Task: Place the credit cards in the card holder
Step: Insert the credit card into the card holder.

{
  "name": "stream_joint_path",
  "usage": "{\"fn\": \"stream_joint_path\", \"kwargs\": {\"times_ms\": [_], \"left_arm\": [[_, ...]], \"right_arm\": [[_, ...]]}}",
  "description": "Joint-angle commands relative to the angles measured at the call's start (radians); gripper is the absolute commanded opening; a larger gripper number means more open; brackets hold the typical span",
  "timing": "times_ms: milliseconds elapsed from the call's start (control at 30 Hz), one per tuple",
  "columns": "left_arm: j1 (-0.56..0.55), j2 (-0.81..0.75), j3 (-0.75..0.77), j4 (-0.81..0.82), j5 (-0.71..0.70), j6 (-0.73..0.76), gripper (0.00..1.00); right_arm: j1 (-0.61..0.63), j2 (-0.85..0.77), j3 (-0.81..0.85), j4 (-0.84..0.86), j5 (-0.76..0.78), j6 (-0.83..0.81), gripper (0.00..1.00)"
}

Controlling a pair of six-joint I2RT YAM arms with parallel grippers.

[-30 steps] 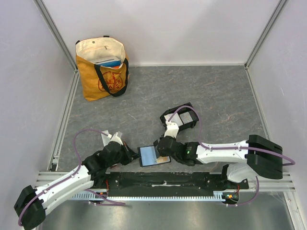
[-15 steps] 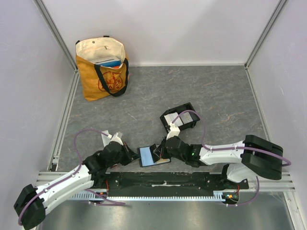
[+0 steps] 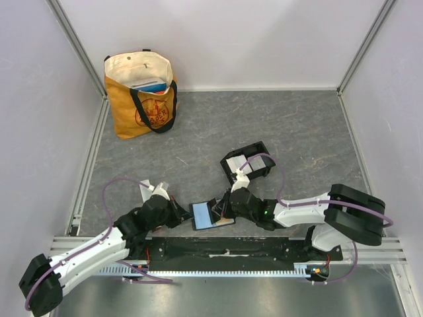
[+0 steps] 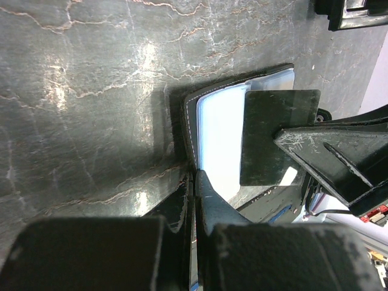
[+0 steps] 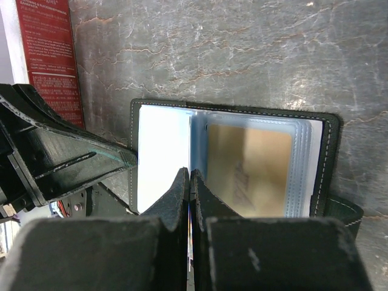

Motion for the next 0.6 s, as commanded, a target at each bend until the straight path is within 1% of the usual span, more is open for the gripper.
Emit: {"fn": "stream_joint_path", "kwargs": {"times_ms": [0, 233, 567], "left_arm": [[-0.003, 0.005, -0.036, 0.033, -0.022, -0.023, 0.02], [-0.003, 0.003, -0.039, 0.042, -0.022, -0.029, 0.02], [-0.004, 0.013, -0.04, 0.053, -0.019, -0.029, 0.02]], "right_arm": [[-0.004, 0.036, -0.016, 0.071, -0.025, 0.031, 0.0], [-0.004, 0.068, -0.042, 0.111, -0.034, 0.086, 0.0], [-0.006, 0.037, -0.094, 0.103, 0.015, 0.146, 0.0]]}}
